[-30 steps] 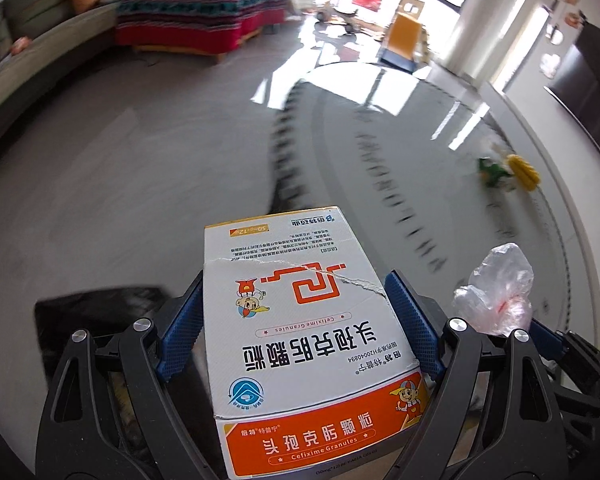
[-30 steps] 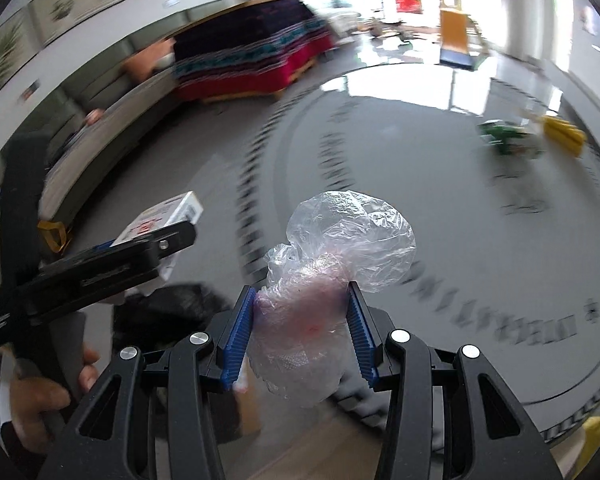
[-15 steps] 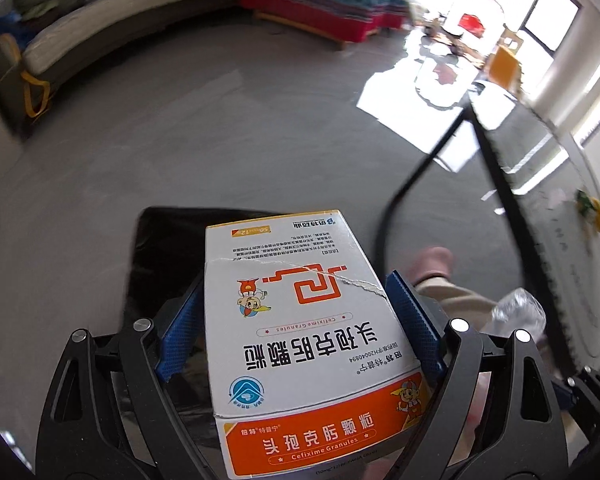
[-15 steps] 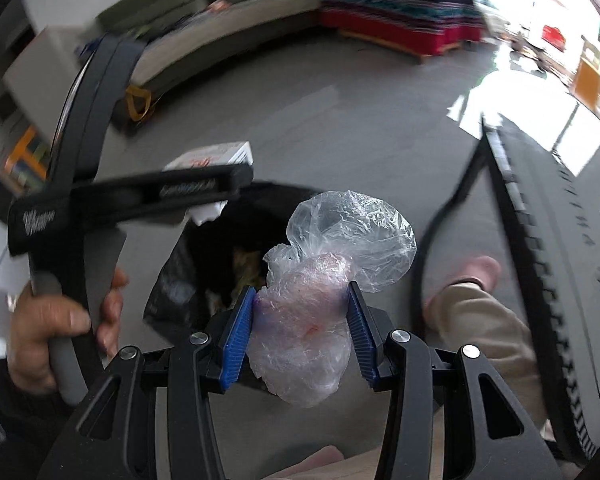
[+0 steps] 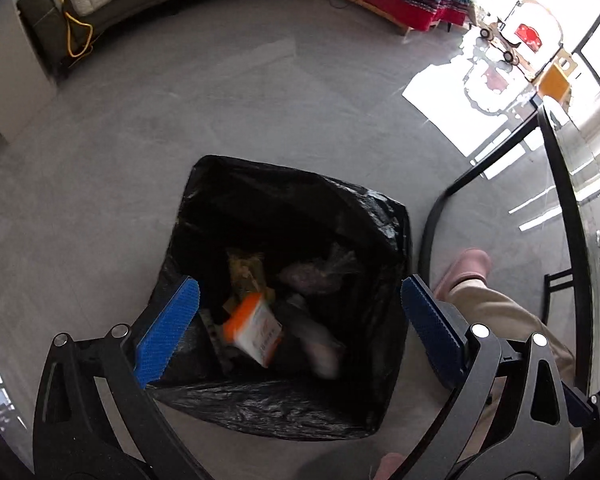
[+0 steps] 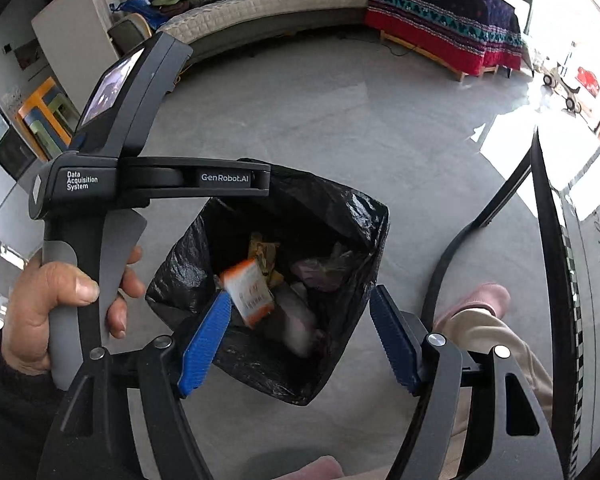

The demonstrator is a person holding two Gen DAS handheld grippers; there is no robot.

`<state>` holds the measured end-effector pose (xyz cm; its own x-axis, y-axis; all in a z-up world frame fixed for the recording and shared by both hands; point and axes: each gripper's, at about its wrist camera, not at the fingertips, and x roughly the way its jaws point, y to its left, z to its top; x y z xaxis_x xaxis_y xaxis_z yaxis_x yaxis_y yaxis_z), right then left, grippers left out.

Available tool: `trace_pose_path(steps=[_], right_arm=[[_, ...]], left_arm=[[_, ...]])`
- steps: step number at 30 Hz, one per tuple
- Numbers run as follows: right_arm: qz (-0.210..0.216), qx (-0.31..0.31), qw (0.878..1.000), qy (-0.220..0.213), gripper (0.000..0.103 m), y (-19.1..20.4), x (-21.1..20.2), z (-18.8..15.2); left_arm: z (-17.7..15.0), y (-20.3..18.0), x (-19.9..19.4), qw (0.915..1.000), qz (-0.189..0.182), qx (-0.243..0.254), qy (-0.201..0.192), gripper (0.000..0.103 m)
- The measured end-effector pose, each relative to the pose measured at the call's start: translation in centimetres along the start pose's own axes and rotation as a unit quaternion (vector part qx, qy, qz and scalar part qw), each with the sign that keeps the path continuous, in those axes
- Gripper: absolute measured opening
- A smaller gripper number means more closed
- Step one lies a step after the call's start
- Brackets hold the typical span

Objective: Collect trash
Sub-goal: 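Carry both items to the trash bag and open both tools, then return both tools toward the table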

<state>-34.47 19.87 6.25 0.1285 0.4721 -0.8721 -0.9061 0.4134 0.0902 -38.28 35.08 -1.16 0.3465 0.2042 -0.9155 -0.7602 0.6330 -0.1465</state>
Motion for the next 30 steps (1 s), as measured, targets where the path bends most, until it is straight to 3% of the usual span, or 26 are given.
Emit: trace_pose_path(steps=[11,17,24,30], right_arm=[[0.009,0.048,0.998,-0.025,0.073,-3.7,-2.4,-1.2],[-0.005,0.098,0.994,-0.048,0.073,-8.7,-4.7,-2.2],[-0.041,0.173,0.982,-0.065,0.073,-16.8,-7.6,-3.9],[-0.084,0.228,0.966,-0.085,0.073,-23.5,-10.8,-5.6]], left_arm=[[1.0,-4.6,-0.3,0.9987,-0.006,0.051,-0.005,0.098],[1.3,-10.4,-1.4,0.9935,-0.025,0.110,-0.014,0.098],[2.2,-19.8,-2.3,0.9773,-0.064,0.200,-0.027,0.098],[2.1,-28.7,-3.1,0.9490,-0.121,0.290,-0.028,0.098]])
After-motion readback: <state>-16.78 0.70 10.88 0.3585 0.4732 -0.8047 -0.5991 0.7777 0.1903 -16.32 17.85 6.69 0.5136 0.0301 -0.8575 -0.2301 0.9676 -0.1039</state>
